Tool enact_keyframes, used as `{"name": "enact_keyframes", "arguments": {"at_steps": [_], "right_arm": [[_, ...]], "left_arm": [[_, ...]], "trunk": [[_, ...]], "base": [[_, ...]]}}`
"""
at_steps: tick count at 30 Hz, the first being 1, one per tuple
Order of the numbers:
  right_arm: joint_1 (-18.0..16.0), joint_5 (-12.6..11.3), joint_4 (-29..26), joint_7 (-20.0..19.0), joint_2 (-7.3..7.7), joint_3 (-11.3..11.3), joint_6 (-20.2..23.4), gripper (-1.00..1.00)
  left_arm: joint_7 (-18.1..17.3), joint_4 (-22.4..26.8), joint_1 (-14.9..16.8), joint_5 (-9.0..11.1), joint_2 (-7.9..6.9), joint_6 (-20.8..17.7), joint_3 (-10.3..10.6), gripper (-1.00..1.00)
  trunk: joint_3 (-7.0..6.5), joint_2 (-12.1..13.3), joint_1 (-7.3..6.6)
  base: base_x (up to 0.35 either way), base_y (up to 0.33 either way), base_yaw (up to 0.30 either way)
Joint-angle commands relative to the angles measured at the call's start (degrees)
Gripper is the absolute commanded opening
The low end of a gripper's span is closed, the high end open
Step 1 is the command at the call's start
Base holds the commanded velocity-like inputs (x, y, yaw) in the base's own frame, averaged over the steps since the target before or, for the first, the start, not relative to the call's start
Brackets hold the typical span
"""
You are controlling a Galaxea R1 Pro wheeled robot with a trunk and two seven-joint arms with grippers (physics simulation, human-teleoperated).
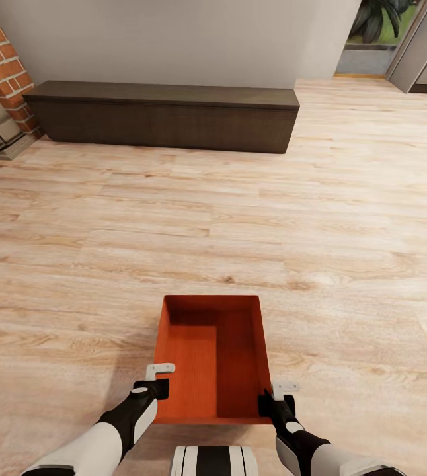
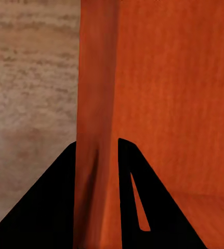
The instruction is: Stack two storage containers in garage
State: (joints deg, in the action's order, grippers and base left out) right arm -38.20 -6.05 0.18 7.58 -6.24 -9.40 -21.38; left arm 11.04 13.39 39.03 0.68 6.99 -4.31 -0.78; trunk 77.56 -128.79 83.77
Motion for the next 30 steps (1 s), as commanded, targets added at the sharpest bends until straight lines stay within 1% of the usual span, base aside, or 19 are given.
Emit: {"name": "enact_keyframes", "arguments": {"at_steps": [1, 4, 12, 13, 14, 30], "right_arm": [[-0.03, -1.86, 0.08, 0.42, 0.00, 1.03, -0.42, -1.00], [-0.03, -1.86, 0.08, 0.14, 0.05, 1.04, -0.37, -1.00], [-0.03, -1.88, 0.08, 0.04, -0.03, 0.96, -0.24, -1.00], [-0.03, -2.75, 0.08, 1.02, -0.20, 1.25, 0.14, -1.00], [-0.03, -2.79, 0.08, 1.01, -0.17, 1.28, 0.04, -1.00], [-0.03, -2.74, 0.08, 0.86, -0.12, 1.31, -0.39, -1.00]], "left_arm": [[0.61, 0.15, -0.01, -0.83, 0.02, -0.43, -0.57, -1.00], [0.71, 0.15, -0.01, -0.71, 0.06, -0.44, -0.55, -1.00], [0.74, 0.15, -0.03, -0.68, 0.11, -0.44, -0.54, -1.00], [0.74, 0.03, -0.01, -0.68, 0.04, -0.44, -0.60, -1.00], [0.72, 0.00, -0.03, -0.65, 0.04, -0.44, -0.62, -1.00], [0.67, 0.06, -0.01, -0.59, -0.04, -0.44, -0.68, -1.00]], "trunk": [[0.03, -0.01, -0.01], [0.03, -0.01, -0.01], [-1.41, 3.20, -1.77], [-1.58, 3.60, -1.98], [-1.76, 4.00, -2.20], [-4.64, 10.42, -5.72]], "base": [[0.000, 0.000, 0.000], [0.000, 0.000, 0.000], [0.000, 0.000, 0.000], [0.000, 0.000, 0.000], [0.000, 0.000, 0.000], [0.000, 0.000, 0.000]]}}
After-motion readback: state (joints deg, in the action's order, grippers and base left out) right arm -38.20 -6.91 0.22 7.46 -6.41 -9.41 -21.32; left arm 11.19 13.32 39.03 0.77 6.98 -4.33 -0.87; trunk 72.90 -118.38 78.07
